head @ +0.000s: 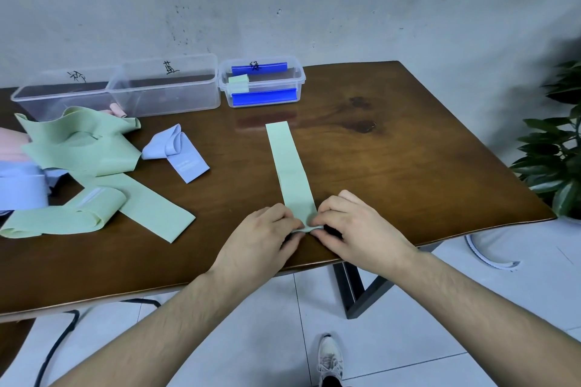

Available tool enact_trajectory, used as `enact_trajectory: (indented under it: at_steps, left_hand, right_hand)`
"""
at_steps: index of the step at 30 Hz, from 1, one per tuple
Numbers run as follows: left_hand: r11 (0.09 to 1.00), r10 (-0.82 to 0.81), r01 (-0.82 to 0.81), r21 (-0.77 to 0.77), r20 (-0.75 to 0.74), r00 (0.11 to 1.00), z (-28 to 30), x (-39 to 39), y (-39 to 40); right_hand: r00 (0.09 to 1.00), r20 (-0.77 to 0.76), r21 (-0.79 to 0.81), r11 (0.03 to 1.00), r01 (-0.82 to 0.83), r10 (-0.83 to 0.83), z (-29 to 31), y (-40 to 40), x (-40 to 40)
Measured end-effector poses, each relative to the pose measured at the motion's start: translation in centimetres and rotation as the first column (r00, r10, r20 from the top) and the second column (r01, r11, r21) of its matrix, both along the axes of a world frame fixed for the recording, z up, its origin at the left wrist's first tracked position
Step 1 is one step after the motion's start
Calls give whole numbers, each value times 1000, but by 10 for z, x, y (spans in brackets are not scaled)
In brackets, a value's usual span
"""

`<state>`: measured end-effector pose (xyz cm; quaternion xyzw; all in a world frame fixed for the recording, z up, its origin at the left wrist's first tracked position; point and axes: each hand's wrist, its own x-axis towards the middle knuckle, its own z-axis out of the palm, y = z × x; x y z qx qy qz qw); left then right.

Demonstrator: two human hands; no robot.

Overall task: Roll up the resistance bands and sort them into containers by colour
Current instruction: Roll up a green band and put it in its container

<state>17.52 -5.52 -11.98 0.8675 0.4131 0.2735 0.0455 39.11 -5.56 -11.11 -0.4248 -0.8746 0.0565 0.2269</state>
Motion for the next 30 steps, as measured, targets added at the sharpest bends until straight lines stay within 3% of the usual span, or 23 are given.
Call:
enact_trajectory:
  at_steps: [12,30]
  left_hand:
    - [998,34,-30,-63,65,997,1,1,-2]
    - [998,67,-66,11,-81,994,-2,-2,8]
  right_hand:
    - [986,-140,-249,967,56,-93,4,4,0]
    - [996,-11,3,996,91,-91,-1,10,-3]
